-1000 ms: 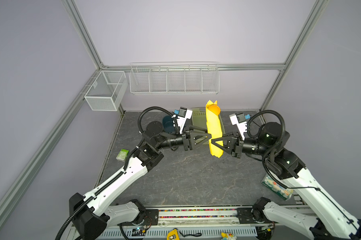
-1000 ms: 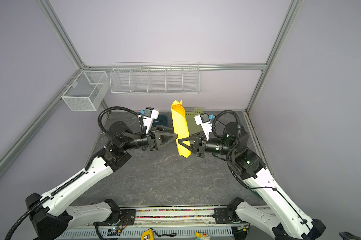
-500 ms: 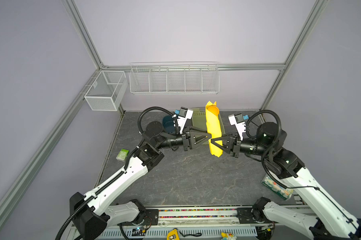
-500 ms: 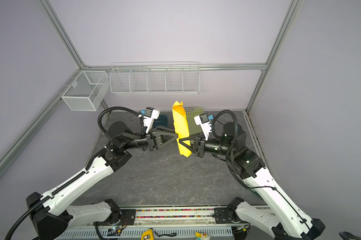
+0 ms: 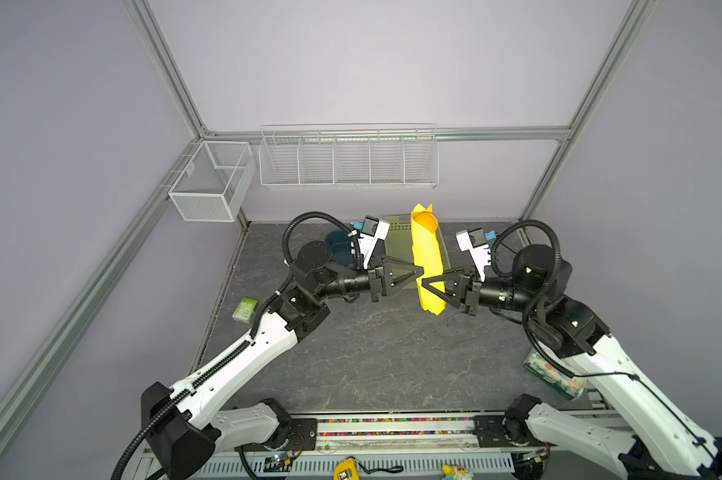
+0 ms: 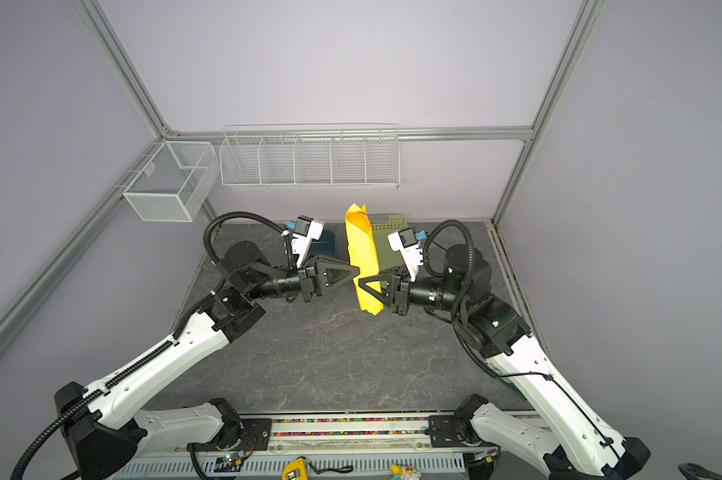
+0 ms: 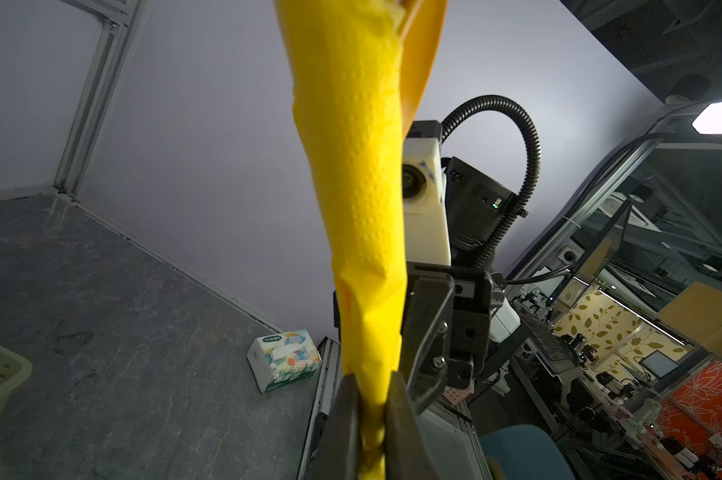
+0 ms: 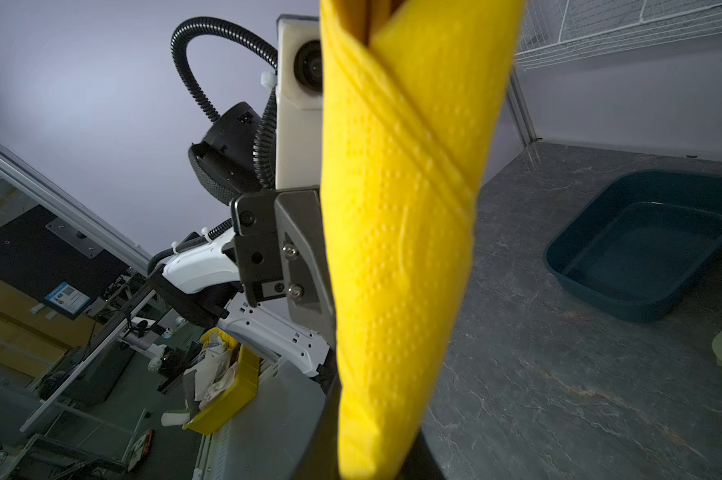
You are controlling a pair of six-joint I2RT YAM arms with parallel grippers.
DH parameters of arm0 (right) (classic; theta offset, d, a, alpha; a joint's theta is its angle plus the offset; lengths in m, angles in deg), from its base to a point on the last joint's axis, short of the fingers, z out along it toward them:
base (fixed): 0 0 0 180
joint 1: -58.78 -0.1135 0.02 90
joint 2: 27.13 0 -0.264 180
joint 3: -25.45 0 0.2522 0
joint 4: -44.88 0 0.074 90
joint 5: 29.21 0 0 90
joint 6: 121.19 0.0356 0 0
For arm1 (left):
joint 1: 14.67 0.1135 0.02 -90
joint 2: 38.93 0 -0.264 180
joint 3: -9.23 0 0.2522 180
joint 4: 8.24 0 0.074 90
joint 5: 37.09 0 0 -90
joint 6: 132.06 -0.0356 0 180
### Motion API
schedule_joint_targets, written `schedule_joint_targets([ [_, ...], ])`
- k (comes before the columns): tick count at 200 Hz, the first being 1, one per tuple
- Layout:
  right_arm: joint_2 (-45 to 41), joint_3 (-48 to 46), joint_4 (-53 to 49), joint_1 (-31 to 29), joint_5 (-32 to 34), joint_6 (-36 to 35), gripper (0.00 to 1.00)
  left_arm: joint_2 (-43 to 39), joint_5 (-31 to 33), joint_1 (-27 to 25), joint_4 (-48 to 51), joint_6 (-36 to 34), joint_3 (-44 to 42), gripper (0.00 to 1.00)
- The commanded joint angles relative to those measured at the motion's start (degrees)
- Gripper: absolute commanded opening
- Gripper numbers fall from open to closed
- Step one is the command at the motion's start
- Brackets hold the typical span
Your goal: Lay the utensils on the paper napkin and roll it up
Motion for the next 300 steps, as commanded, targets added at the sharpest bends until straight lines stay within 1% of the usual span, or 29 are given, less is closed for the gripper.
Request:
schedule_joint_targets([
  [1, -0.09, -0.24, -0.01, 0.36, 0.79, -1.19, 0.16, 0.32, -1.19, -0.53, -0.52, -0.53, 2.03, 0.01],
  [20, -0.09, -0.15, -0.18, 0.35, 0.87, -1.15, 0.2, 0.33, -1.18, -0.56, -0.49, -1.37, 2.07, 0.0],
  [52, -0.12, 0.5, -0.06, 0.3, 0.39, 0.26, 0.31, 0.11, -2.0, -0.53, -0.15, -3.49, 2.01, 0.0],
  [69, -0.22, 0.94, 0.33, 0.55, 0.15, 1.04, 0.35, 0.15, -3.18, -0.56, -1.02, -3.69, 1.88, 0.0],
  [95, -0.29, 1.83, 1.15, 1.57, -0.8, 2.54, 0.36, 0.16, -4.73, -0.55, -1.59, -3.85, 1.62, 0.0],
  [113, -0.05, 2.86, 2.32, 2.36, -2.77, 3.86, 0.36, -0.17, -5.04, -0.5, -1.3, -4.32, 1.37, 0.0],
  [142, 0.06, 3.76, 3.96, 3.05, -5.43, 5.29, 0.33, -0.6, -4.87, -0.52, -0.14, -5.05, 1.33, 0.0],
  [162, 0.38, 3.89, 4.42, 3.12, -7.36, 5.44, 0.3, -0.88, -4.87, -0.58, -0.09, -5.16, 1.18, 0.0],
  [199, 0.43, 3.98, 4.21, 3.12, -7.54, 5.31, 0.17, -1.22, -4.67, -0.53, 1.46, -5.9, 1.33, 0.0],
  [218, 0.25, 3.98, 3.84, 3.12, -6.62, 4.95, 0.1, -1.56, -3.88, -0.55, 3.37, -6.56, 1.69, 0.0],
  [235, 0.04, 3.89, 3.81, 3.17, -6.05, 4.61, 0.08, -1.65, -3.49, -0.58, 3.5, -6.31, 1.37, 0.17],
  [248, 0.05, 3.89, 3.86, 3.21, -5.96, 4.52, 0.07, -1.58, -3.58, -0.56, 3.28, -5.88, 0.95, 0.24],
  [283, -0.06, 3.8, 3.65, 3.22, -5.39, 4.34, 0.07, -0.72, -4.8, -0.49, 2.38, -4.68, 0.58, 0.26],
  [291, -0.02, 3.8, 3.47, 3.28, -5.5, 4.27, 0.06, -0.84, -4.88, -0.58, 2.09, -4.72, 0.53, 0.24],
  [300, 0.05, 3.8, 3.04, 3.22, -5.37, 4.09, 0.06, -0.92, -4.69, -0.56, 2.02, -4.77, 0.55, 0.2],
])
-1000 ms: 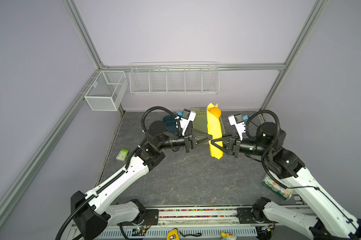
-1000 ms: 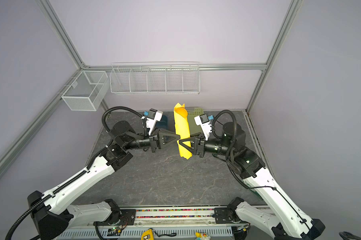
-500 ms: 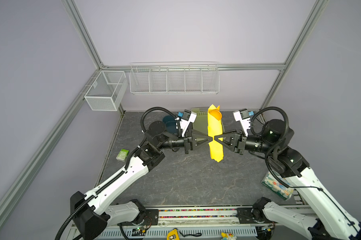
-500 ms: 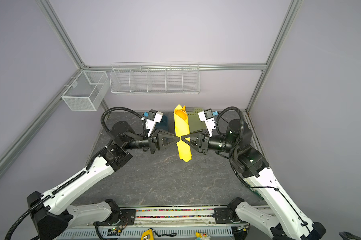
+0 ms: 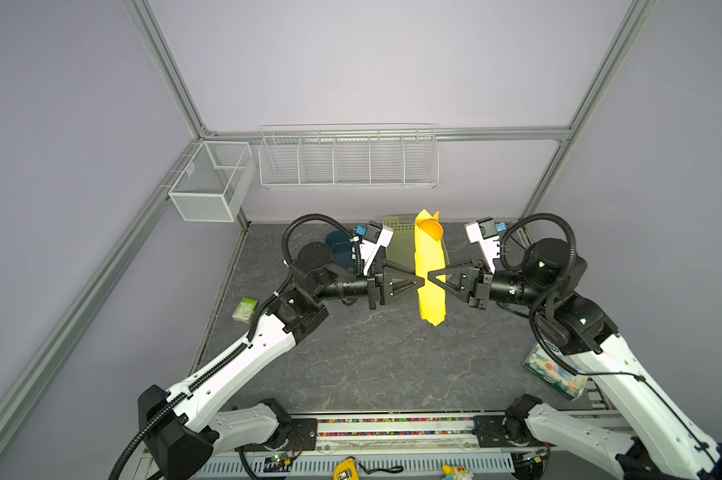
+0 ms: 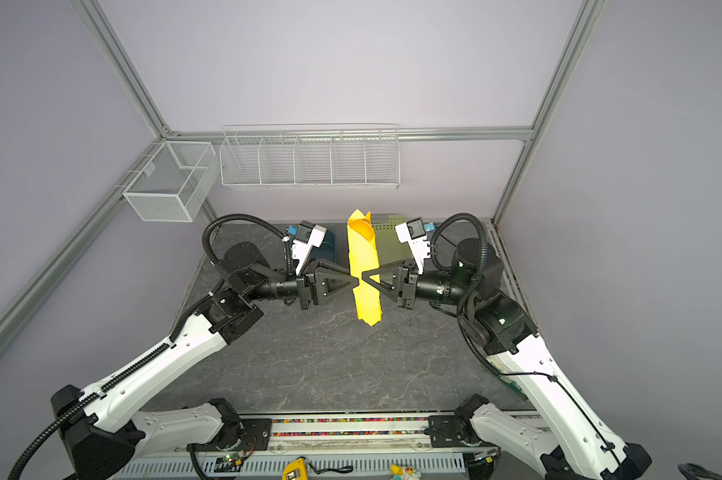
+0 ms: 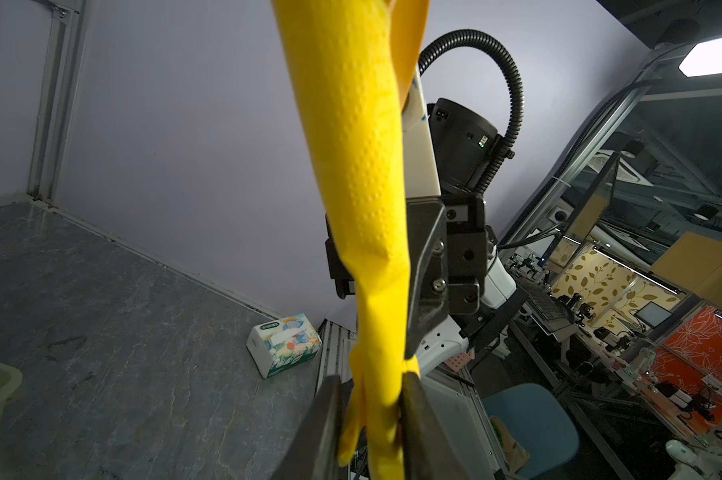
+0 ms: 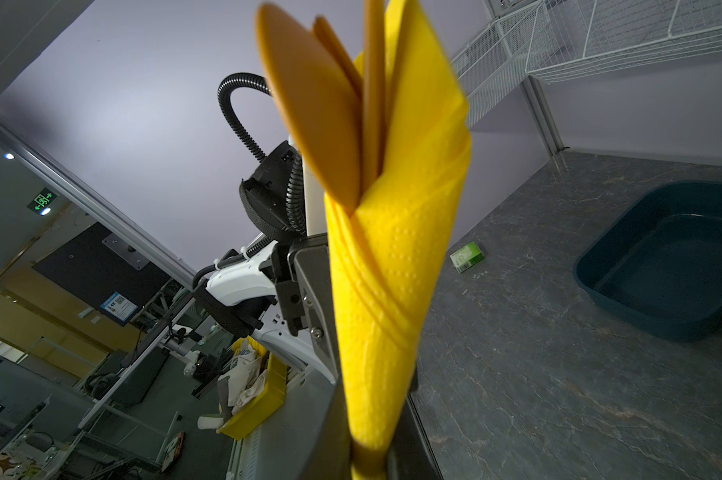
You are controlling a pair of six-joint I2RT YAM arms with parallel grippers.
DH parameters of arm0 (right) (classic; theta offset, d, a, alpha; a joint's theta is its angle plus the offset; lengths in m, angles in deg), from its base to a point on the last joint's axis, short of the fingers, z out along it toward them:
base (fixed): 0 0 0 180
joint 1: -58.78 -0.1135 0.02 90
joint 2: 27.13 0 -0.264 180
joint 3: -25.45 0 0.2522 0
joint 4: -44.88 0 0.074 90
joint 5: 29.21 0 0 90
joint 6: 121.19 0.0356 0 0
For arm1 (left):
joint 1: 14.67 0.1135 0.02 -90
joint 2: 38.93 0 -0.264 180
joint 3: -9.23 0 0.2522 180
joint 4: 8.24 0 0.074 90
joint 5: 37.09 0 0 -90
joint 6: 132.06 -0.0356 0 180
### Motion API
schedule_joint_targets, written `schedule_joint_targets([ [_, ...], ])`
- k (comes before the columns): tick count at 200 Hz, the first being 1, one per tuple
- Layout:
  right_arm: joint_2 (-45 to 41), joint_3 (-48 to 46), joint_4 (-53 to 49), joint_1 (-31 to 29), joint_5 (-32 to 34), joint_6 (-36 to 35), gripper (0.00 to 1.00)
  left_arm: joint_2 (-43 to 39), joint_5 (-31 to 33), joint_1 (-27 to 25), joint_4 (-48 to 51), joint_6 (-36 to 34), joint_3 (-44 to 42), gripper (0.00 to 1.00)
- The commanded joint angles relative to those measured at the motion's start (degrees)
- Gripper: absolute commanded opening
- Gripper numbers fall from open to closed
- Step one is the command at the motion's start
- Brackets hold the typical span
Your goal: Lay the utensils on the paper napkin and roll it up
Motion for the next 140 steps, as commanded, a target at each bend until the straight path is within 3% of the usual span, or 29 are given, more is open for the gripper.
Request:
schedule_joint_targets([
  [1, -0.35, 0.94, 1.26, 0.24, 0.2, -0.9, 0.06, -0.07, -0.73, -0.2, -0.51, 0.26, 0.54, 0.19],
  [40, -0.83, 0.76, -0.53, 0.3, 1.17, -1.61, 0.09, -0.51, 0.63, -0.22, 1.2, -1.62, 0.97, 0.0],
  [78, -1.58, 0.12, -1.41, 0.51, -0.35, 0.01, 0.29, -1.31, 2.07, -0.18, 2.17, -3.57, 1.08, 0.0],
  [140, -3.95, -3.2, -0.65, 0.77, -2.38, 1.71, 0.26, -1.49, 1.91, -0.25, -1.06, -1.61, 0.64, 0.0],
])
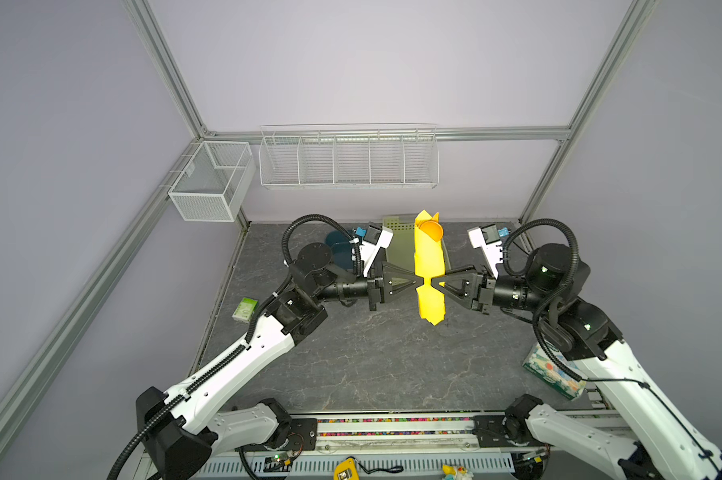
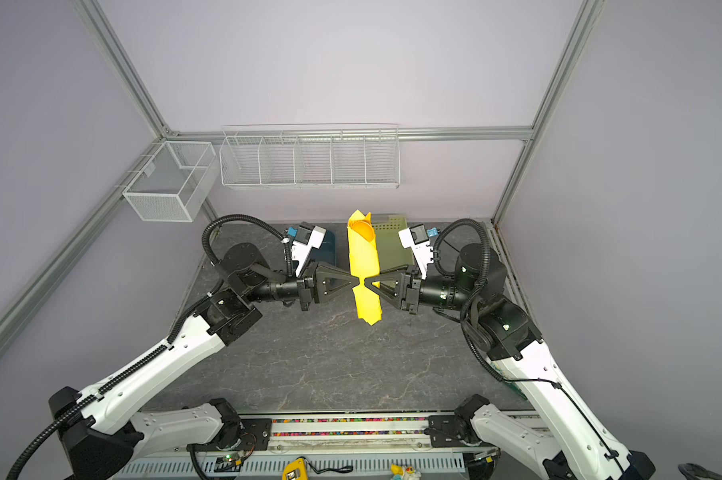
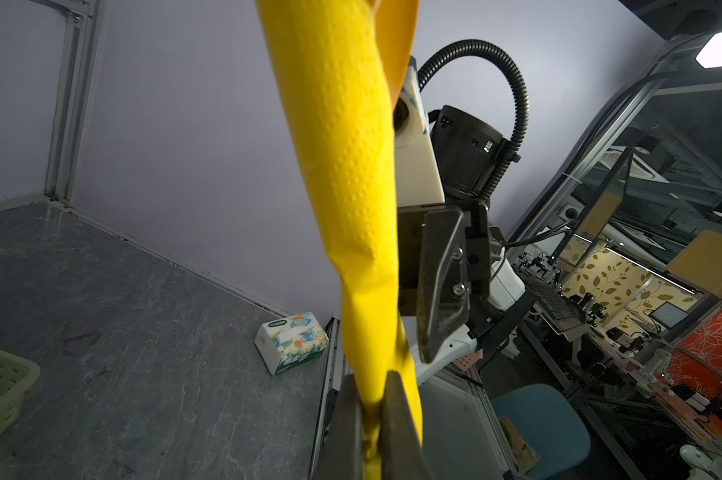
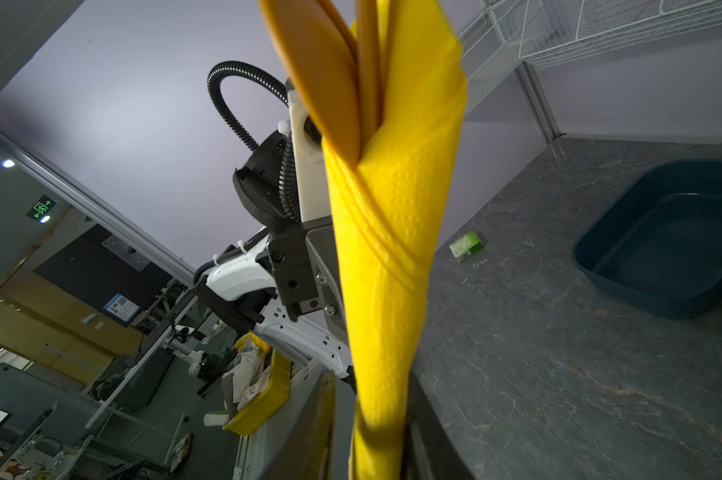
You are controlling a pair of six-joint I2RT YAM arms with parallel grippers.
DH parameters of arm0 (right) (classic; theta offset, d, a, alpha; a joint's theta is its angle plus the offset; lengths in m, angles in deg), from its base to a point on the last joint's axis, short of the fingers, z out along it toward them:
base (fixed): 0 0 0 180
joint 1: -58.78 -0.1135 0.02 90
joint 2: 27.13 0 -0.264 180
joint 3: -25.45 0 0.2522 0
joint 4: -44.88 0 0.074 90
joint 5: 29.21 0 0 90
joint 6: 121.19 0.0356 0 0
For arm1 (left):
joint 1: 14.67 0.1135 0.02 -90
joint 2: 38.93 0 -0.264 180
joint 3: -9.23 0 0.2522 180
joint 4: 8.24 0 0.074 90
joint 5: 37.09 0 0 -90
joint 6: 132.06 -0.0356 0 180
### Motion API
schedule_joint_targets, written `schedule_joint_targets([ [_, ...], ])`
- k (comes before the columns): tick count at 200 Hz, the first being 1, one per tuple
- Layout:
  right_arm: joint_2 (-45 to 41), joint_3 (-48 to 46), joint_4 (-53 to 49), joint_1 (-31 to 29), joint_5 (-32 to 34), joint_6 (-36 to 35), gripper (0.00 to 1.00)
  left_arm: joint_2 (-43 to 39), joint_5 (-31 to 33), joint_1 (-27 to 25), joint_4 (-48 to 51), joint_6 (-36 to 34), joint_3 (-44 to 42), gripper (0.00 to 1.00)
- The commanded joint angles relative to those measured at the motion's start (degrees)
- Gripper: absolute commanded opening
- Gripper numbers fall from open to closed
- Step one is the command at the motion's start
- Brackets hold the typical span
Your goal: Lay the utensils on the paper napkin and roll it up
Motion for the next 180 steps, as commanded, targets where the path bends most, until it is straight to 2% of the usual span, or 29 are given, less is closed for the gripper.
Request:
schedule_joint_targets([
  [1, -1.26, -1.08, 1.02, 0.39, -2.08, 0.74, 0.26, -0.75, 0.44, -0.03, -2.67, 0.27, 0.64, 0.0],
  [29, -1.64, -1.28, 1.11, 0.42, -1.55, 0.58, 0.21, -0.49, 0.17, -0.02, -2.67, 0.48, 0.89, 0.0],
  [74, -1.44, -0.34, -0.02, 0.62, -0.07, -0.57, 0.08, -0.7, 1.32, 0.04, -0.97, -0.23, 1.17, 0.0],
  [85, -1.08, -0.02, -0.08, 0.76, -0.21, -0.76, 0.07, -0.88, 2.63, 0.19, 0.35, -1.11, 1.08, 0.1],
  [96, -0.67, 0.15, 0.37, 1.1, -0.31, -0.66, 0.07, -1.38, 4.89, 0.61, 3.04, -2.32, 1.16, 0.15],
  [115, 0.85, 0.81, 0.4, 2.2, -0.58, -0.83, 0.06, -2.73, 7.86, 3.34, 5.83, -2.13, 0.12, 0.2],
  [140, 4.83, 2.1, 0.73, 4.58, -1.75, -1.6, 0.06, -5.9, 9.92, 8.35, 7.67, -0.84, -3.01, 0.21],
  [180, 16.42, 6.04, 2.41, 9.55, -6.28, -2.29, 0.06, -9.48, 8.58, 16.56, 15.44, -3.98, -5.9, 0.21],
])
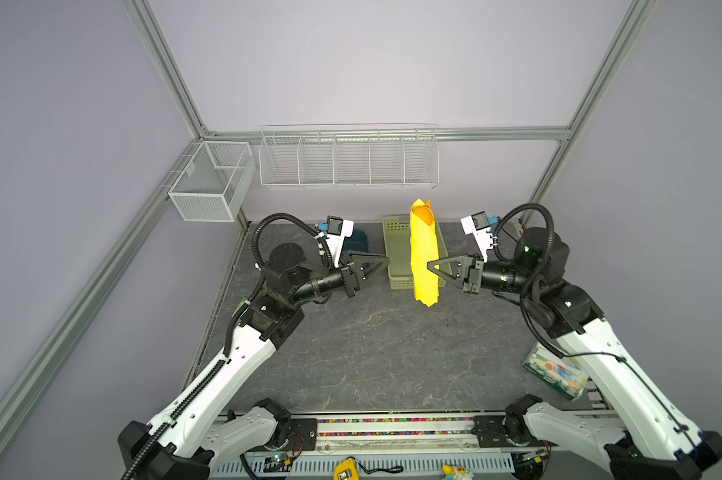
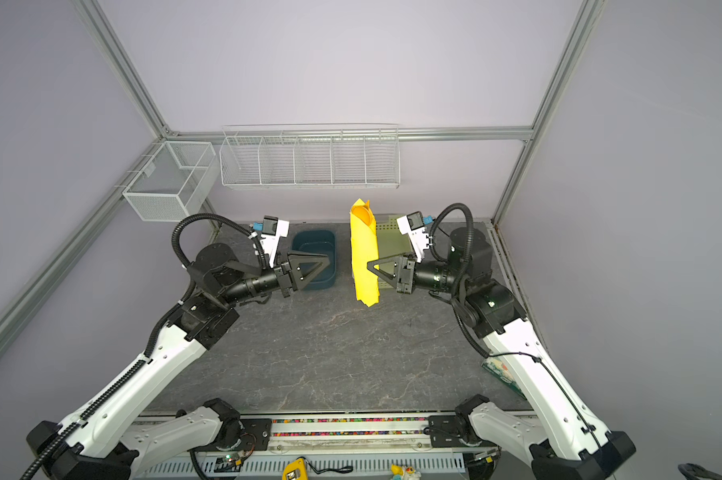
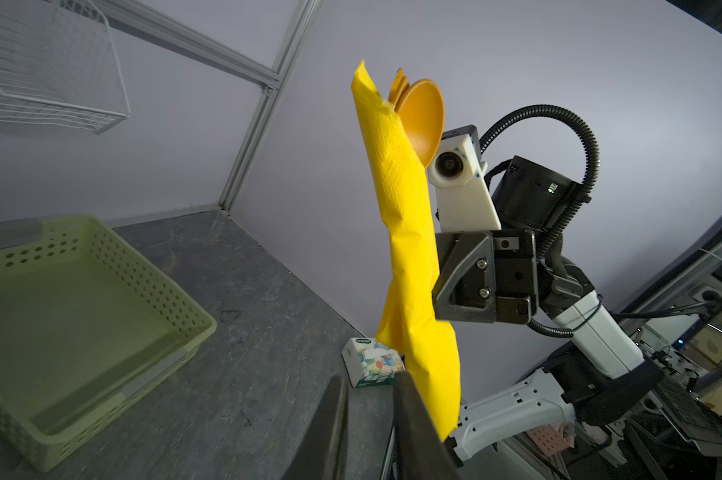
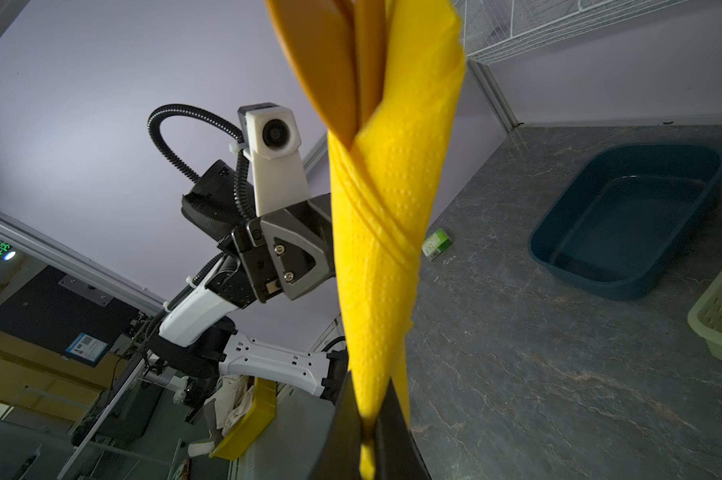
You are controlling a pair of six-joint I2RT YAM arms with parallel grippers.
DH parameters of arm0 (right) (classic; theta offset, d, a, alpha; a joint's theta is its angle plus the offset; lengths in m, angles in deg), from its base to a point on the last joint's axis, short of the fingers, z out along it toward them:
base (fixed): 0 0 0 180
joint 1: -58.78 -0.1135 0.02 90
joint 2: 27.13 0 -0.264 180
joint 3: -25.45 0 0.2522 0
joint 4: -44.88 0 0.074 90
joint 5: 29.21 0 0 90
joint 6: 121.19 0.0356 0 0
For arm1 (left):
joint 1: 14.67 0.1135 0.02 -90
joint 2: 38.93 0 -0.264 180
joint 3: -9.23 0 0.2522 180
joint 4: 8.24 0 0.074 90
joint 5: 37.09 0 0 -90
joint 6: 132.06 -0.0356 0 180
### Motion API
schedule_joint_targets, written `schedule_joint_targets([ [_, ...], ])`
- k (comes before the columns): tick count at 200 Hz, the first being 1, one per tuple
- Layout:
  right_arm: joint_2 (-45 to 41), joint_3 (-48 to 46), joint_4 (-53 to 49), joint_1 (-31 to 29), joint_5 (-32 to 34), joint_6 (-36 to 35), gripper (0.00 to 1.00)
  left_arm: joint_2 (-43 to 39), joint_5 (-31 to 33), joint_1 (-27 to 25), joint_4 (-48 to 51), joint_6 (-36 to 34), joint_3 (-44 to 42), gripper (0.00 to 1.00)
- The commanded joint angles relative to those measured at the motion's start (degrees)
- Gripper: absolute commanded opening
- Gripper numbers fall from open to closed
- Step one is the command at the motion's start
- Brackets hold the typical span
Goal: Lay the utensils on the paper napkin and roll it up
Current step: 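Carry the yellow bundle with the right gripper into the green basket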
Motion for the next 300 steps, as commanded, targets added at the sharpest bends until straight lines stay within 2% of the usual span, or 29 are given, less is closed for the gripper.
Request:
schedule_joint_targets([
  [1, 6.25, 2.59, 2.67, 2.66, -3.86, -1.39, 0.06, -1.99, 0.33, 3.52, 6.54, -2.9, -1.47, 0.21],
  [27, 15.13, 5.62, 4.27, 5.19, -5.81, -1.72, 0.06, -2.46, -0.84, 8.98, 12.9, -5.92, -1.47, 0.21],
  [60, 27.08, 8.96, 4.67, 7.33, -7.28, -1.03, 0.07, -1.43, -3.75, 14.1, 13.42, -6.53, -2.53, 0.2],
  [107, 46.5, 17.16, 8.48, 10.62, -10.43, 3.66, 0.07, 0.71, -4.06, 14.67, 14.05, -6.72, -1.89, 0.2],
  [153, 65.21, 33.37, 1.68, 11.93, -11.55, 3.34, 0.07, 0.66, -3.96, 14.77, 15.09, -6.53, -1.68, 0.2],
  [215, 79.42, 48.19, -9.25, 12.48, -9.58, -0.35, 0.07, 0.42, -2.73, 14.74, 17.5, -6.89, -1.22, 0.19],
  [300, 88.39, 55.95, -12.33, 12.28, -9.59, 0.18, 0.07, 1.48, -1.36, 14.79, 18.13, -8.01, -1.29, 0.19],
])
